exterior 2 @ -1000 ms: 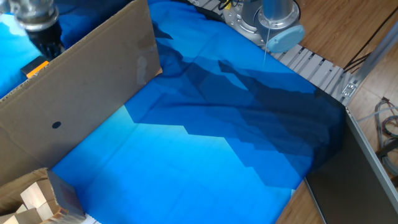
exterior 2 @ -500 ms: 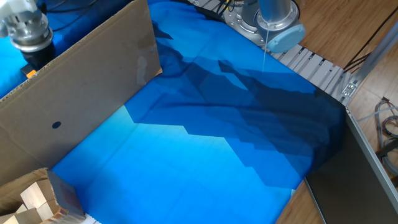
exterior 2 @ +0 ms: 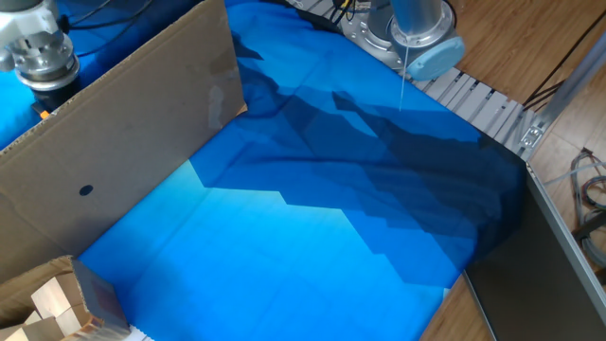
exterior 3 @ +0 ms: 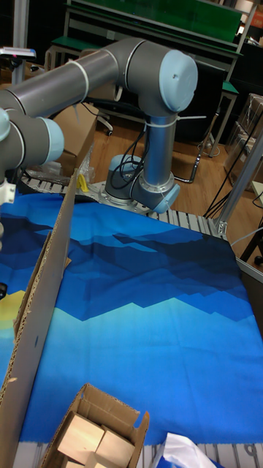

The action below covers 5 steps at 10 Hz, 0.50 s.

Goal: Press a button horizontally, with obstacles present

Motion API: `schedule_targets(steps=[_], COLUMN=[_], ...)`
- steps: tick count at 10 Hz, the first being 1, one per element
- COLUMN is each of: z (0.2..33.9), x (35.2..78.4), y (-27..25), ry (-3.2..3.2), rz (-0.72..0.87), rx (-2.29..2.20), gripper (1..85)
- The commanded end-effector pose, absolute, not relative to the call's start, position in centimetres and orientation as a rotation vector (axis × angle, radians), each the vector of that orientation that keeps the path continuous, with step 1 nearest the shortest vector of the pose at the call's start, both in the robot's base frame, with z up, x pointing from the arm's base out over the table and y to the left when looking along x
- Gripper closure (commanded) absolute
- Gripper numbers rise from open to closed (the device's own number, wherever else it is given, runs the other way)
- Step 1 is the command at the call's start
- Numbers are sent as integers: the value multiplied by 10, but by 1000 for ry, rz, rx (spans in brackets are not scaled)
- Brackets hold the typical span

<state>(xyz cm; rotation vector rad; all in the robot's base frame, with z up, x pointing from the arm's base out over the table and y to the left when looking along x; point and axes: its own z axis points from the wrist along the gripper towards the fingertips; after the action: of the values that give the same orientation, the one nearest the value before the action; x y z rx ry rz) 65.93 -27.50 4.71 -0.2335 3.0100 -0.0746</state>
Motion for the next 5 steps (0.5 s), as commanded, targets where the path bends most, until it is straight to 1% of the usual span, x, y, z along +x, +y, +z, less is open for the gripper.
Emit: schedule_targets(steps=[1, 5], z=[41, 38], x=[663, 657], y=[-279, -287], ry=[2997, 3001], rz=[-72, -65], rx=[-235, -237], gripper=[847, 847])
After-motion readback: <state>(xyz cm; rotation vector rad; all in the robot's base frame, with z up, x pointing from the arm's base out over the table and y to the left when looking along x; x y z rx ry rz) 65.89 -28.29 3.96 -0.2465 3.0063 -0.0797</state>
